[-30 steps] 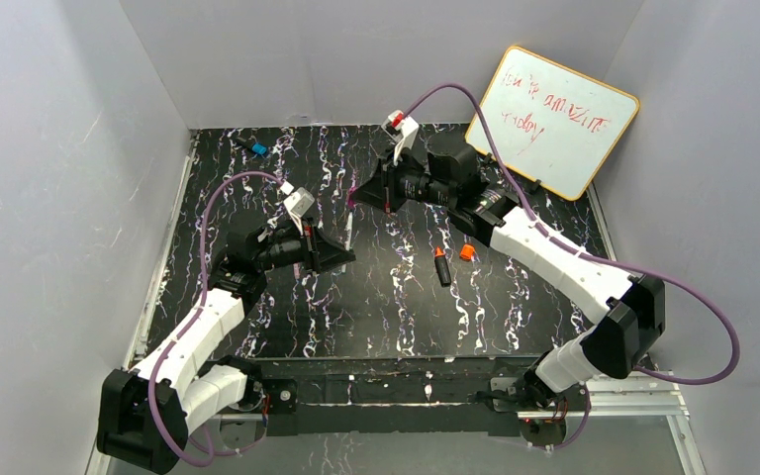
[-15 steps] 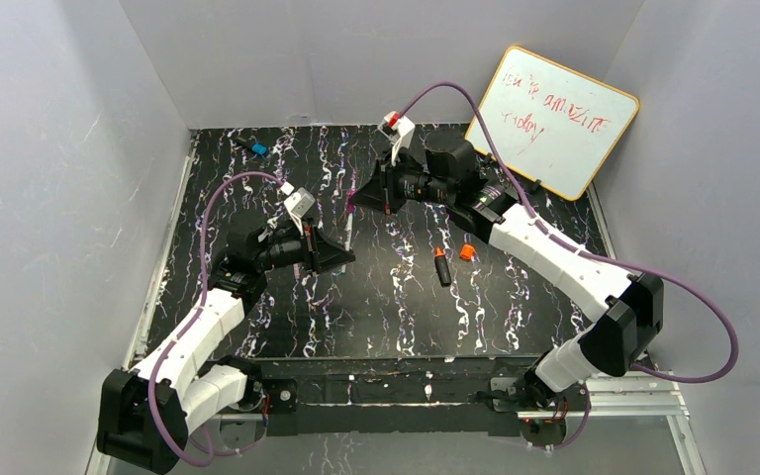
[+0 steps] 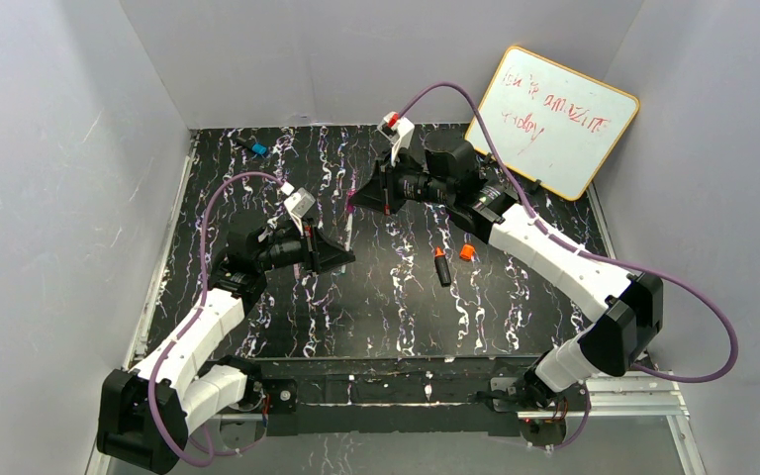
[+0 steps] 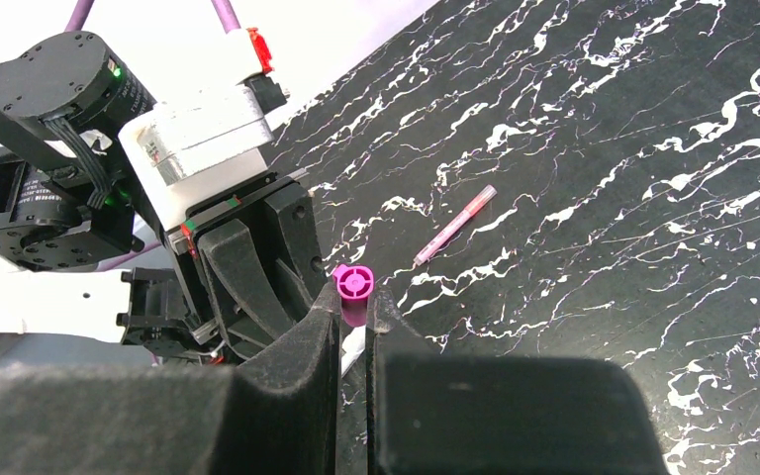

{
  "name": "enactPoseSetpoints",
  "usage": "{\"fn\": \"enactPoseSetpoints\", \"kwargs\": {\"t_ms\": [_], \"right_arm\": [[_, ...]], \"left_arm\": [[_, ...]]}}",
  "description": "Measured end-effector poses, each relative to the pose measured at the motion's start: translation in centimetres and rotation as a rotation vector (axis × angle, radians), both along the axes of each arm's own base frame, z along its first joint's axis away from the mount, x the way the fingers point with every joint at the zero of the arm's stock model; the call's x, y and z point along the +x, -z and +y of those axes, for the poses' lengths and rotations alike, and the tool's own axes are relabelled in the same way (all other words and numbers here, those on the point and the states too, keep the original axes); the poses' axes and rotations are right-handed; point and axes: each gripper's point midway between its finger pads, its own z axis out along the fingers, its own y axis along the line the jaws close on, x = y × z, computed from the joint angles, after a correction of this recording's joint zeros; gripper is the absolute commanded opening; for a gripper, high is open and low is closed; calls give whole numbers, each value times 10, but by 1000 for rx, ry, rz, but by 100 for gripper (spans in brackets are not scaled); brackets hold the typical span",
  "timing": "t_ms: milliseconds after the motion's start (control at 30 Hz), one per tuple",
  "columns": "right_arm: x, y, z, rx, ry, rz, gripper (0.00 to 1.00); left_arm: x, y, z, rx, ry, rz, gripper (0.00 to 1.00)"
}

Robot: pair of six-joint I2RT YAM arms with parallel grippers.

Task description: Insert the pens into the pen caps

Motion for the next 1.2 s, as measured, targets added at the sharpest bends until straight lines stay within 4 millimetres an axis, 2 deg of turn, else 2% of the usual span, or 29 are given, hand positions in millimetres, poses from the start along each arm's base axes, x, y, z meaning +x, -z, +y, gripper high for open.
{"fn": "enactPoseSetpoints", "kwargs": {"t_ms": [633, 867, 1200], "right_arm": [[0, 2, 0, -6, -1, 2, 12], [-1, 20, -1, -26, -3, 24, 12], [-2, 26, -3, -16, 1, 21, 13]], "left_arm": [[0, 1, 1, 7, -4, -6, 0], [-1, 9, 3, 29, -19, 32, 0], [-1, 12, 4, 37, -28, 47, 0]]}}
